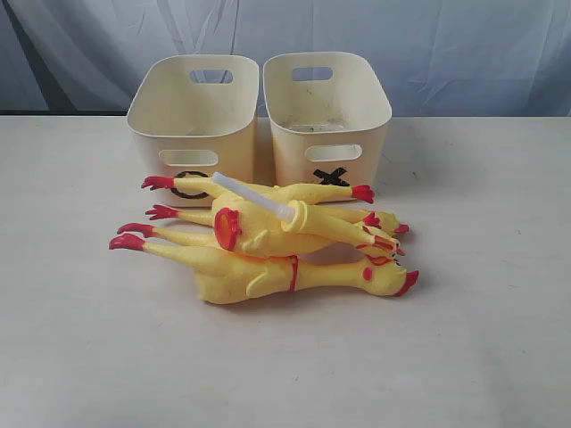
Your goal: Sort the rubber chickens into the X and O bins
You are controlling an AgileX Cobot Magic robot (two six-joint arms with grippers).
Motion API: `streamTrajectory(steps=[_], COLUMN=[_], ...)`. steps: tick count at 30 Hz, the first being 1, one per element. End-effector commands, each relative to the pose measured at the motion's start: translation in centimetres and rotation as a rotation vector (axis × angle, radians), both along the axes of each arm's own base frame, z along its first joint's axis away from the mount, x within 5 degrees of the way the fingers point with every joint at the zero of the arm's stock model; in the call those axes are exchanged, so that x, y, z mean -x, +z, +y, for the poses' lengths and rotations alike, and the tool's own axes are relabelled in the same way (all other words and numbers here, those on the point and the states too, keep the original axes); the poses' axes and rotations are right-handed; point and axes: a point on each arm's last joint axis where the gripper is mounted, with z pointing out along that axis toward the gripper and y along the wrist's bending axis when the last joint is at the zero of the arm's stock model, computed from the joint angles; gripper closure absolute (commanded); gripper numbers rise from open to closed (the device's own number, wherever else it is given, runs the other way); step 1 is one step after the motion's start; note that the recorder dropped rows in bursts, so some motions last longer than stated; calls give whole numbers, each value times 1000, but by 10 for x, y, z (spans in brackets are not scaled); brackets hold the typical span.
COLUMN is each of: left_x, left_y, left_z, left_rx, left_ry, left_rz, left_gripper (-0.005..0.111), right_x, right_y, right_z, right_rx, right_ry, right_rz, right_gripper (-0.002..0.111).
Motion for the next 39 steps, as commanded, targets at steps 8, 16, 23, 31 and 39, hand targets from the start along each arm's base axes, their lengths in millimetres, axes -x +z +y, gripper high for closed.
streamTrajectory(steps=[8, 16, 23, 31, 39], left_x=[0, 0, 0, 0, 0], left_y=[-1, -1, -1, -1, -1], left_z=[0, 0, 0, 0, 0], left_rx=[-6, -6, -26, -26, -26], left_ry=[-2, -2, 0, 0, 0], left_rz=[-1, -1, 0, 0, 0], left_gripper=[107, 107, 107, 107, 107], right_x=[0, 0, 0, 0, 0], right_y=[0, 0, 0, 0, 0], right_z=[0, 0, 0, 0, 0], right_rx=[-3, -3, -3, -3, -3], right_ry=[2, 2, 2, 2, 2], right_rz=[-10, -10, -10, -10, -10], right_gripper=[109, 109, 109, 109, 109])
